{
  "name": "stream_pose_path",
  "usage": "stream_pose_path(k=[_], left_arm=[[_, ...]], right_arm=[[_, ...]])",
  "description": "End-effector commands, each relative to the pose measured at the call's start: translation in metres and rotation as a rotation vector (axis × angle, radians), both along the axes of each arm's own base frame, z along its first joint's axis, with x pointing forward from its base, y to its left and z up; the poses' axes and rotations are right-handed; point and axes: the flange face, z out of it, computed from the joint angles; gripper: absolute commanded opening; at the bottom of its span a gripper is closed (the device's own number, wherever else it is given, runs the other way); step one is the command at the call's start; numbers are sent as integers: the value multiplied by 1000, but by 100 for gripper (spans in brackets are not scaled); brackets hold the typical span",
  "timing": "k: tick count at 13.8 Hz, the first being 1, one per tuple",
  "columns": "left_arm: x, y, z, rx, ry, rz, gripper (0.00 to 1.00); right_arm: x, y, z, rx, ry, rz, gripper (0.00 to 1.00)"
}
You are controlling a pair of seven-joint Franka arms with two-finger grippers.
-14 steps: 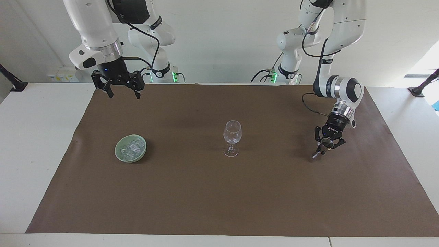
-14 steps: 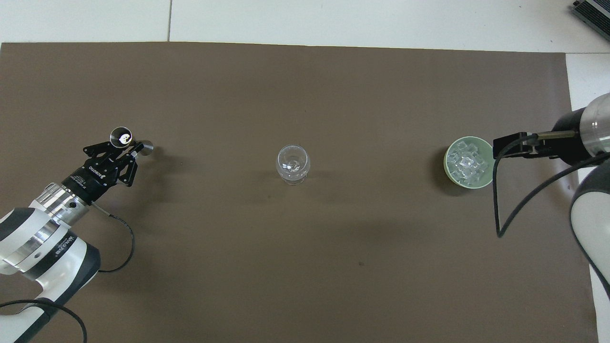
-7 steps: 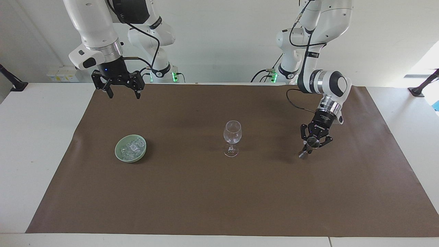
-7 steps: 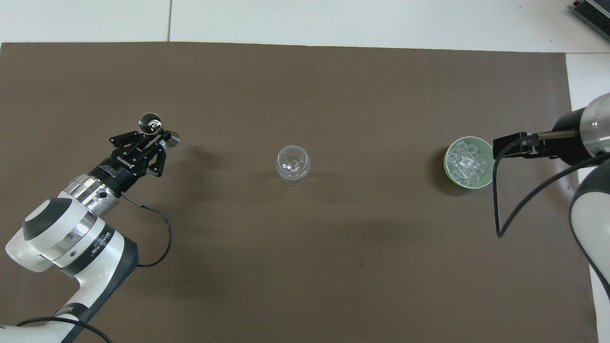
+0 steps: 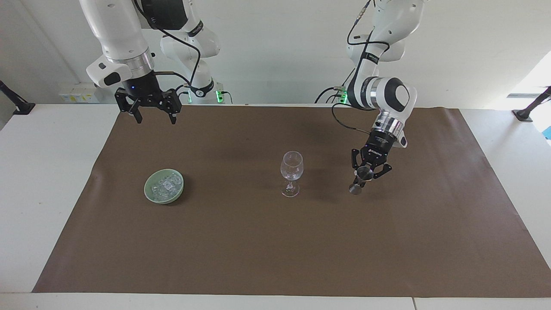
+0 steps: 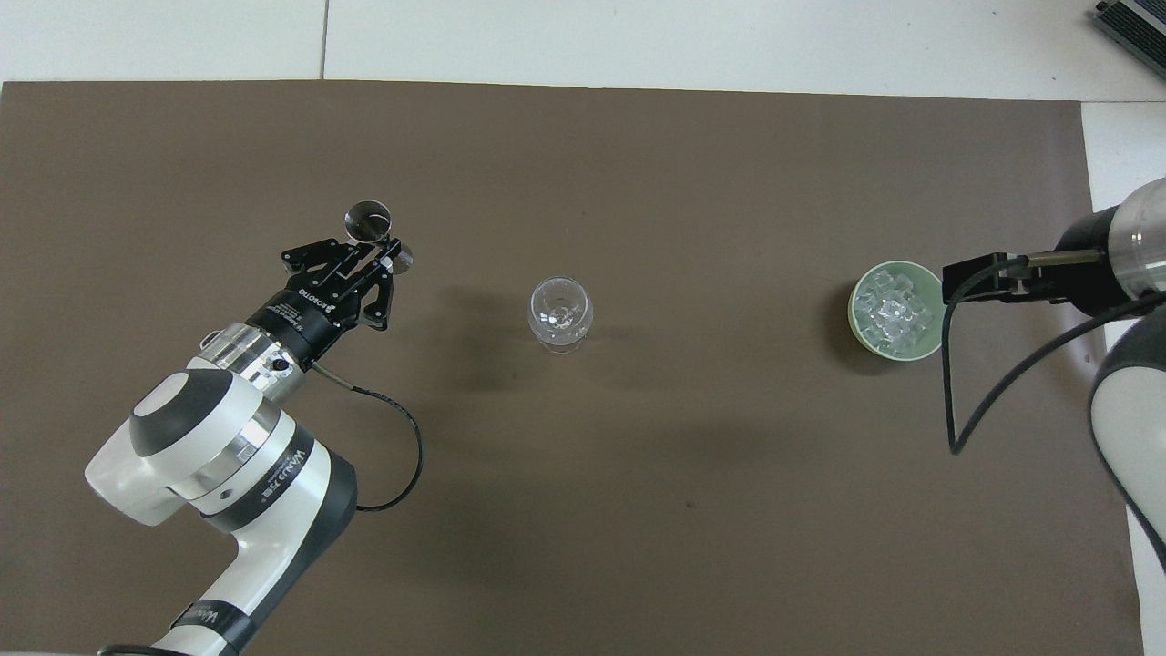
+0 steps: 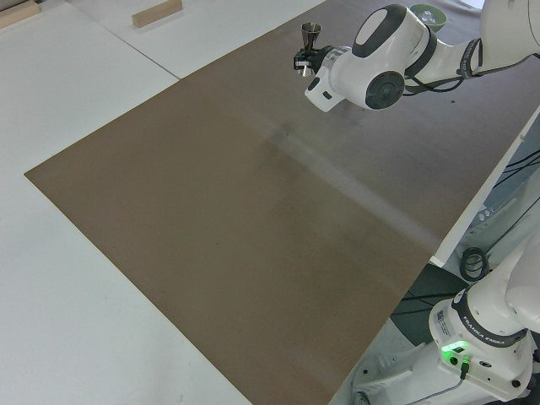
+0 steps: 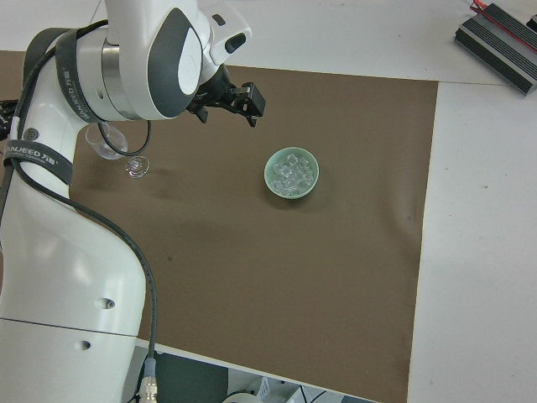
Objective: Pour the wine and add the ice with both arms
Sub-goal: 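Carry the silver cup with the left gripper to the wine glass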
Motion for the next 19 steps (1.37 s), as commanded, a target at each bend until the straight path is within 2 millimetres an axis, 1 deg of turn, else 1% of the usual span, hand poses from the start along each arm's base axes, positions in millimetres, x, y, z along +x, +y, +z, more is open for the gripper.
stream_pose_path(k=[1, 2, 5, 8, 12, 17, 18, 19], left_arm=[[2, -33, 22, 10, -6, -3, 0], [0, -43, 25, 24, -5, -15, 0], [-14, -80, 32, 63, -11, -75, 0], [-23, -100, 38, 113, -42, -148, 0], [-29, -106, 40, 181, -75, -199, 0], [-27, -107, 43, 275, -107, -223, 0], [-26, -112, 50, 288, -122, -229, 0], [-23, -113, 50, 310, -124, -226, 0]], right_arm=[[-4, -1, 1, 6, 7, -7, 100], [-4, -1, 1, 6, 7, -7, 100], [-4, -1, 1, 6, 7, -7, 100], [-4, -1, 1, 6, 7, -7, 100], [-4, -1, 1, 6, 7, -7, 100], [-4, -1, 1, 6, 7, -7, 100], [-4, -1, 1, 4, 7, -7, 100], [-4, -1, 1, 6, 7, -7, 100]])
